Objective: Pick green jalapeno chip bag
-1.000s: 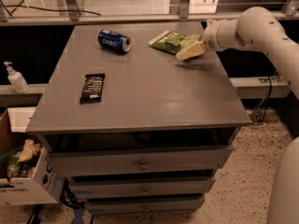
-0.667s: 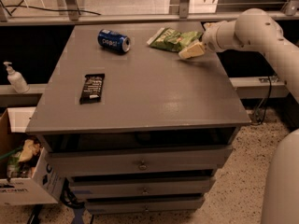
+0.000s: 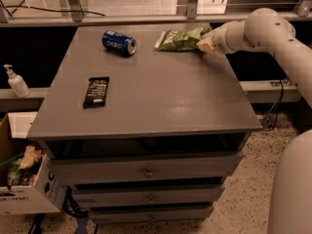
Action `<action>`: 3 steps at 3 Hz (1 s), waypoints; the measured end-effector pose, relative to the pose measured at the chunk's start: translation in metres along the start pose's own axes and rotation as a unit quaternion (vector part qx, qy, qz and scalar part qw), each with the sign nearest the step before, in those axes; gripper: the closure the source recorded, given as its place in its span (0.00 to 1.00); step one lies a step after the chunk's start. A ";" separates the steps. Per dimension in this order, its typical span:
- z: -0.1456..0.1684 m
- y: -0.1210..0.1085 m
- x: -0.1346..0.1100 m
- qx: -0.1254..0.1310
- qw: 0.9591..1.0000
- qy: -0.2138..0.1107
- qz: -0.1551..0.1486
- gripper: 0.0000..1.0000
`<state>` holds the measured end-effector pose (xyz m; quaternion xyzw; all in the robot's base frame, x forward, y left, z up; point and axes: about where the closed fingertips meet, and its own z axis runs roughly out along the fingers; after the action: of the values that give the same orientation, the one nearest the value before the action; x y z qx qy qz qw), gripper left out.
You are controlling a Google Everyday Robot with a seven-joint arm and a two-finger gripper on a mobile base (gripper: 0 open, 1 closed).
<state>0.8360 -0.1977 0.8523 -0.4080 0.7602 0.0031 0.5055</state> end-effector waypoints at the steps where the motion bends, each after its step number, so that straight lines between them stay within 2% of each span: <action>1: -0.002 -0.002 0.003 0.002 1.000 0.004 0.004 0.88; 2: -0.014 0.001 -0.007 -0.008 0.999 -0.011 0.032 1.00; 3: -0.041 0.012 -0.033 -0.037 0.997 -0.037 0.059 1.00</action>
Offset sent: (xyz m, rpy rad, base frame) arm -0.0239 -0.0028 0.0322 0.1482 0.0377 -0.0147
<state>0.8017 -0.1867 0.8926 -0.3801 0.7631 0.0763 0.5170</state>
